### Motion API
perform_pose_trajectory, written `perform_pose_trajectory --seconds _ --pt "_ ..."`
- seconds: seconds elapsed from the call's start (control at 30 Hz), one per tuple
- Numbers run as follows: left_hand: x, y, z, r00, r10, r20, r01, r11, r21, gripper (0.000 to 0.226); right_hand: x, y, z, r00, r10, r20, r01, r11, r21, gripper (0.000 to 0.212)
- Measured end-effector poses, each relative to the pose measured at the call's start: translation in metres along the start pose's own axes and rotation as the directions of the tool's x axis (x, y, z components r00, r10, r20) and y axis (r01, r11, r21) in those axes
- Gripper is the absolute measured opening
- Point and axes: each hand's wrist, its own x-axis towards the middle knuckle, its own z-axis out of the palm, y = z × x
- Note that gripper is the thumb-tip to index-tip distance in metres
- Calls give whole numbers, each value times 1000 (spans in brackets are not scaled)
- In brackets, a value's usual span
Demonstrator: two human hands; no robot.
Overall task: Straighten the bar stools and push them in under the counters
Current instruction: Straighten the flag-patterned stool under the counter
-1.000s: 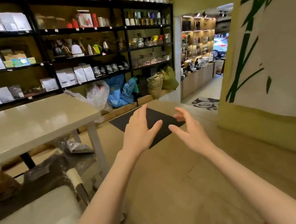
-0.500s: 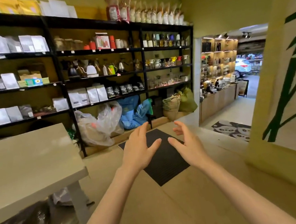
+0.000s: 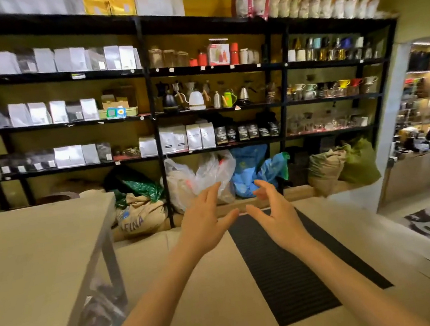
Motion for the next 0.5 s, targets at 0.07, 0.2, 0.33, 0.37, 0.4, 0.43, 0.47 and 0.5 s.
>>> perform_pose_trajectory --seconds 0.07,0.2,0.33,0.37,0.4,0.43,0.47,0.5 --pt "33 -17 13 999 -53 -9 53 998 22 72 43 20 8 999 -30 24 29 999 31 55" --pt "86 -53 36 989 -134 -57 136 990 37 73 115 62 40 995 -70 76 63 993 96 52" --pt "134 -94 63 977 -195 -82 200 978 57 72 175 104 81 990 -67 122 48 987 152 54" --pt "147 -107 71 976 -200 -81 205 977 64 72 190 115 92 987 -72 142 48 985 165 55" --pt "161 -120 79 975 -206 -77 212 975 70 73 205 126 103 983 -81 162 54 985 165 56" --pt "174 -133 86 973 -217 -73 222 973 70 74 220 138 113 979 -91 181 61 985 162 58" --pt "189 -147 94 971 -230 -71 234 970 64 74 237 150 124 975 -103 196 72 984 161 60" --pt "205 -161 101 969 -238 -71 242 968 58 74 256 163 134 971 -114 210 81 984 159 61"
